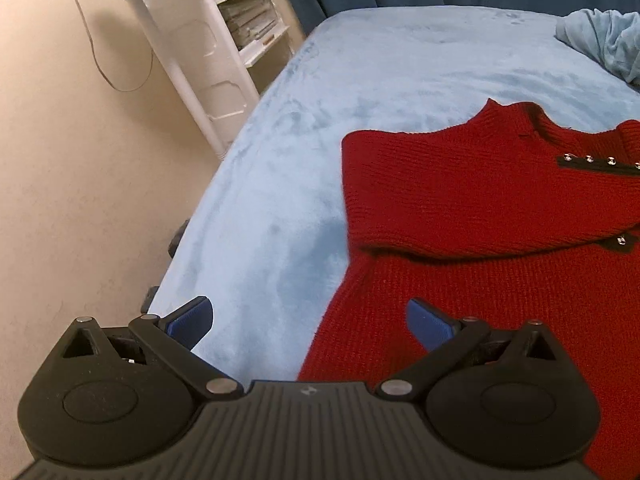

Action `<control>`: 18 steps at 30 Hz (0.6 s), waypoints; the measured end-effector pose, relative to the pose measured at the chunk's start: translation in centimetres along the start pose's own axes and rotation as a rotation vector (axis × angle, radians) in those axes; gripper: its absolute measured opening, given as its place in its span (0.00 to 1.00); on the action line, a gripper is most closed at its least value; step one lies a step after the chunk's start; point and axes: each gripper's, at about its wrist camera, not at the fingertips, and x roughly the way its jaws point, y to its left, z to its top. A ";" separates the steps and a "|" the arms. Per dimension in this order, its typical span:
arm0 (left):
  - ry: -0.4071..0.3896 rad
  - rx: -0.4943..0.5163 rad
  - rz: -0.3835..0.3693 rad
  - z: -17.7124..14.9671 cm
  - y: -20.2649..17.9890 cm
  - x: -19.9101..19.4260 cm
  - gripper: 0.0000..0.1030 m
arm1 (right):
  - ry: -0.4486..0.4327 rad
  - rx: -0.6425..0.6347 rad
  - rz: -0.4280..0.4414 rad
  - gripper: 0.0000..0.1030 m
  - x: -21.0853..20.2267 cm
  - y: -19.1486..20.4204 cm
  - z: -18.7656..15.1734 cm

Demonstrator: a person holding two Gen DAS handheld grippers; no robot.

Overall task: Fold small clothes
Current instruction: 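Grasp the sleeve cuff by the blanket with the right gripper and pull it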

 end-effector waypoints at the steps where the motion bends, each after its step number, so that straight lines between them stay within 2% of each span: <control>1: -0.003 -0.003 0.000 0.0 0.0 0.0 1.00 | -0.004 0.007 -0.007 0.72 0.4 -0.3 0.9; 4: -0.009 -0.024 -0.001 0.0 0.4 -0.3 1.00 | -0.028 0.033 -0.013 0.72 2.4 -1.2 5.2; 6: -0.005 -0.038 -0.006 -0.2 0.9 -0.3 1.00 | -0.072 0.002 0.000 0.72 4.1 -1.3 8.1; 8: 0.006 -0.054 -0.005 -0.4 1.3 -0.2 1.00 | -0.106 -0.038 -0.032 0.72 6.7 -1.3 11.1; 9: 0.015 -0.061 -0.004 -0.5 1.5 -0.1 1.00 | -0.112 -0.031 -0.052 0.72 8.1 -1.6 12.5; 11: 0.035 -0.066 0.000 -0.6 1.8 0.3 1.00 | -0.067 0.039 -0.053 0.72 11.6 -2.5 15.1; 13: 0.051 -0.070 0.019 -0.7 2.2 0.7 1.00 | -0.072 0.104 -0.116 0.72 14.2 -3.3 16.7; 15: 0.055 -0.076 0.037 -0.7 2.8 0.9 1.00 | -0.096 0.101 -0.178 0.72 16.2 -3.8 17.5; 17: 0.061 -0.081 0.049 -0.6 3.2 1.0 1.00 | -0.071 0.130 -0.221 0.71 18.4 -4.5 17.7; 18: 0.063 -0.080 0.055 -0.6 3.4 1.1 1.00 | -0.060 0.137 -0.197 0.55 19.1 -4.6 17.7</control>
